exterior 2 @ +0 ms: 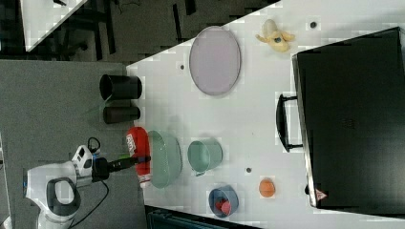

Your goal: Pick Ketchup from the table and place it in strainer.

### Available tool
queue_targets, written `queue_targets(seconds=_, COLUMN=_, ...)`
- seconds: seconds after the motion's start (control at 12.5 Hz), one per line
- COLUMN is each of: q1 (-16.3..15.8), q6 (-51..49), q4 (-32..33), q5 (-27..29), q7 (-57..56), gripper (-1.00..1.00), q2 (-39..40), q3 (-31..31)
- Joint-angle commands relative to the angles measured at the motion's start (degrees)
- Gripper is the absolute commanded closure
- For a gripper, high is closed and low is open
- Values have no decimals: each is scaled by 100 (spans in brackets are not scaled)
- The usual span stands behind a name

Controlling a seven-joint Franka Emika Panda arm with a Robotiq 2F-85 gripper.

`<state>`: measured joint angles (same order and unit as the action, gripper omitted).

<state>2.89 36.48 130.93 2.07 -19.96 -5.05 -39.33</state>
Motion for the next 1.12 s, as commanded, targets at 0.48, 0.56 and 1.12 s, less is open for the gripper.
queue_targets(seconds=0.48, q1=61, q6=1663, q4=-94, q5=-30, q7=2336, gripper=-21, q2=1430, q3=-580)
queue_targets(seconds=0.56, q1=37, q6=1858, q4=-92, q5=-43, q7=2346, gripper=-21, q2=1649, q3=-583)
queue_targets(seconds=1.12, q1=-40, q6=2935, q4=-103, q5=-485, q7=2347, gripper=-90, q2=2839, q3=-516)
